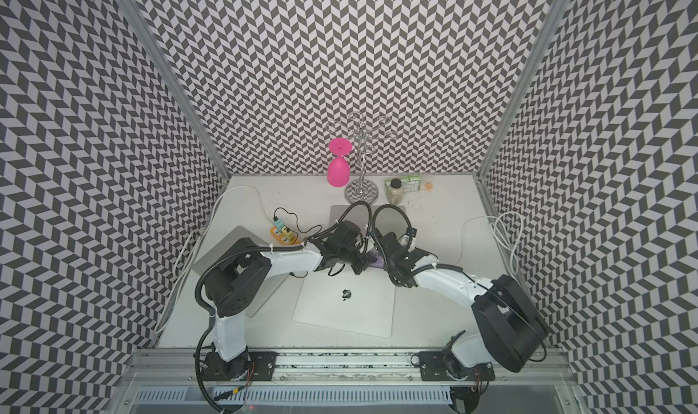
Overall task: Unplug the laptop charger
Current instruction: Remove the plug from the socket.
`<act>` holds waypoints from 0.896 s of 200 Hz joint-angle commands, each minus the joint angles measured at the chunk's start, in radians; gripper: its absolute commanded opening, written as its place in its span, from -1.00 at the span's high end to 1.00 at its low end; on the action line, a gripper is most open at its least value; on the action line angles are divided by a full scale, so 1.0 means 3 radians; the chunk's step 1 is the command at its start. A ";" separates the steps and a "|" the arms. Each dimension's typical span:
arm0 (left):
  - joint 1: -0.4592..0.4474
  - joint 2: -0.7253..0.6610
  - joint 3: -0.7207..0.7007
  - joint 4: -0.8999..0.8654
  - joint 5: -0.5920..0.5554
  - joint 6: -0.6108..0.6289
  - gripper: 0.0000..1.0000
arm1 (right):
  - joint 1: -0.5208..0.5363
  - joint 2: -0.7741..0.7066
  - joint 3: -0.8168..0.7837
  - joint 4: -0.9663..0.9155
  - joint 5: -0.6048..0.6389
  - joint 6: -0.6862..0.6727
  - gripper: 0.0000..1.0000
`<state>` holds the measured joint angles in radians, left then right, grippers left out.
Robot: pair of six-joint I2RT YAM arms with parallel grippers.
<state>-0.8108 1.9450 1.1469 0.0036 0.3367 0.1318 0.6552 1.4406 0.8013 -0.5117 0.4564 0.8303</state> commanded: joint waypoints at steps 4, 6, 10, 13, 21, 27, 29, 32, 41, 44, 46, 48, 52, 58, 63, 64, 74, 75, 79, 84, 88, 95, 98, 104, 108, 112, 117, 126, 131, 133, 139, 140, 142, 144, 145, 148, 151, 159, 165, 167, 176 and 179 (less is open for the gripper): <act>0.0023 0.0070 0.0037 -0.0140 0.0013 -0.0038 1.00 | -0.0022 0.0056 0.0113 0.0093 0.0048 -0.0139 -0.31; 0.0023 0.0068 0.0037 -0.0144 0.0013 -0.0037 1.00 | -0.0021 0.0059 0.0115 0.0095 0.0046 -0.0146 -0.31; 0.0023 0.0069 0.0037 -0.0145 0.0013 -0.0036 1.00 | -0.0022 0.0060 0.0118 0.0096 0.0048 -0.0167 -0.30; 0.0027 0.0072 0.0037 -0.0145 0.0013 -0.0039 1.00 | -0.0022 0.0061 0.0121 0.0095 0.0053 -0.0181 -0.30; 0.0029 0.0070 0.0037 -0.0145 0.0013 -0.0040 1.00 | -0.0026 0.0062 0.0130 0.0090 0.0064 -0.0203 -0.27; 0.0031 0.0067 0.0039 -0.0150 0.0013 -0.0040 1.00 | -0.0026 0.0061 0.0131 0.0096 0.0065 -0.0227 -0.26; 0.0029 0.0067 0.0038 -0.0150 0.0013 -0.0038 1.00 | -0.0024 0.0061 0.0131 0.0097 0.0068 -0.0233 -0.26; 0.0029 0.0067 0.0038 -0.0150 0.0013 -0.0044 1.00 | -0.0025 0.0058 0.0131 0.0097 0.0067 -0.0238 -0.25; 0.0034 0.0062 0.0038 -0.0151 0.0013 -0.0038 1.00 | -0.0026 0.0060 0.0133 0.0095 0.0066 -0.0261 -0.24; 0.0035 0.0064 0.0037 -0.0150 0.0013 -0.0040 1.00 | -0.0026 0.0061 0.0131 0.0096 0.0061 -0.0262 -0.24; 0.0037 0.0065 0.0037 -0.0153 0.0013 -0.0037 1.00 | -0.0026 0.0061 0.0131 0.0098 0.0061 -0.0265 -0.24; 0.0034 0.0066 0.0037 -0.0151 0.0013 -0.0038 1.00 | -0.0026 0.0061 0.0131 0.0104 0.0060 -0.0267 -0.25; 0.0038 0.0067 0.0037 -0.0151 0.0013 -0.0040 1.00 | -0.0029 0.0063 0.0127 0.0105 0.0055 -0.0275 -0.24; 0.0039 0.0067 0.0038 -0.0155 0.0013 -0.0040 1.00 | -0.0031 0.0066 0.0126 0.0118 0.0044 -0.0282 -0.24; 0.0044 0.0067 0.0038 -0.0155 0.0017 -0.0038 1.00 | -0.0036 0.0071 0.0126 0.0123 0.0034 -0.0282 -0.24; 0.0046 0.0067 0.0038 -0.0155 0.0015 -0.0039 1.00 | -0.0036 0.0071 0.0126 0.0122 0.0033 -0.0285 -0.24; 0.0045 0.0067 0.0037 -0.0160 0.0018 -0.0040 1.00 | -0.0045 0.0083 0.0121 0.0133 0.0018 -0.0293 -0.24; 0.0044 0.0067 0.0037 -0.0160 0.0018 -0.0040 1.00 | -0.0046 0.0087 0.0123 0.0132 0.0015 -0.0293 -0.24; 0.0044 0.0067 0.0038 -0.0161 0.0018 -0.0037 1.00 | -0.0054 0.0096 0.0126 0.0134 0.0012 -0.0296 -0.24; 0.0045 0.0067 0.0040 -0.0160 0.0018 -0.0040 1.00 | -0.0059 0.0100 0.0126 0.0139 0.0005 -0.0302 -0.24; 0.0044 0.0062 0.0045 -0.0160 0.0018 -0.0039 1.00 | -0.0064 0.0104 0.0122 0.0145 0.0002 -0.0311 -0.23; 0.0044 0.0062 0.0043 -0.0161 0.0018 -0.0040 1.00 | -0.0073 0.0107 0.0116 0.0164 -0.0012 -0.0326 -0.22; 0.0045 0.0062 0.0043 -0.0164 0.0018 -0.0037 1.00 | -0.0072 0.0110 0.0116 0.0173 -0.0017 -0.0332 -0.21; 0.0045 0.0062 0.0045 -0.0165 0.0013 -0.0040 1.00 | -0.0072 0.0112 0.0120 0.0174 -0.0028 -0.0343 -0.20; 0.0044 0.0064 0.0048 -0.0165 0.0016 -0.0036 1.00 | -0.0073 0.0112 0.0125 0.0167 -0.0032 -0.0349 -0.19; 0.0048 0.0067 0.0048 -0.0165 0.0013 -0.0040 1.00 | -0.0072 0.0112 0.0129 0.0163 -0.0033 -0.0349 -0.18; 0.0044 0.0067 0.0052 -0.0170 0.0013 -0.0038 1.00 | -0.0072 0.0112 0.0131 0.0162 -0.0029 -0.0349 -0.17; 0.0044 0.0071 0.0058 -0.0171 0.0013 -0.0040 1.00 | -0.0072 0.0117 0.0131 0.0162 -0.0028 -0.0355 -0.14; 0.0046 0.0072 0.0063 -0.0179 0.0013 -0.0039 1.00 | -0.0072 0.0117 0.0131 0.0159 -0.0029 -0.0362 -0.12; 0.0044 0.0075 0.0067 -0.0183 0.0013 -0.0040 1.00 | -0.0072 0.0120 0.0135 0.0160 -0.0028 -0.0364 -0.11; 0.0044 0.0077 0.0073 -0.0190 0.0012 -0.0039 1.00 | -0.0072 0.0126 0.0141 0.0152 -0.0028 -0.0371 -0.09; 0.0044 0.0080 0.0073 -0.0191 0.0012 -0.0042 1.00 | -0.0072 0.0129 0.0144 0.0151 -0.0028 -0.0373 -0.09; 0.0044 0.0082 0.0073 -0.0193 0.0013 -0.0045 1.00 | -0.0072 0.0131 0.0146 0.0144 -0.0028 -0.0377 -0.08; 0.0044 0.0082 0.0073 -0.0194 0.0009 -0.0043 1.00 | -0.0072 0.0136 0.0146 0.0144 -0.0028 -0.0379 -0.08; 0.0044 0.0082 0.0076 -0.0193 0.0011 -0.0042 1.00 | -0.0072 0.0137 0.0146 0.0143 -0.0028 -0.0377 -0.08; 0.0045 0.0082 0.0078 -0.0194 0.0013 -0.0045 1.00 | -0.0072 0.0146 0.0150 0.0133 -0.0026 -0.0379 -0.07; 0.0045 0.0082 0.0081 -0.0196 0.0013 -0.0042 1.00 | -0.0072 0.0147 0.0151 0.0129 -0.0024 -0.0378 -0.06; 0.0048 0.0087 0.0084 -0.0200 0.0013 -0.0045 1.00 | -0.0072 0.0157 0.0152 0.0121 -0.0023 -0.0379 -0.04; 0.0045 0.0086 0.0086 -0.0197 0.0013 -0.0042 1.00 | -0.0073 0.0162 0.0156 0.0114 -0.0019 -0.0376 -0.02; 0.0045 0.0087 0.0085 -0.0199 0.0013 -0.0045 1.00 | -0.0075 0.0163 0.0157 0.0111 -0.0018 -0.0376 -0.02; 0.0046 0.0082 0.0084 -0.0201 0.0008 -0.0044 1.00 | -0.0076 0.0158 0.0153 0.0103 -0.0011 -0.0374 0.02; 0.0044 0.0082 0.0086 -0.0205 0.0008 -0.0043 1.00 | -0.0072 0.0158 0.0152 0.0104 -0.0004 -0.0375 0.04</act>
<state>-0.8024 1.9469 1.1576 -0.0135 0.3382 0.1287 0.6380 1.4784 0.8280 -0.4931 0.4408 0.7250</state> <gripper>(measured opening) 0.048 0.503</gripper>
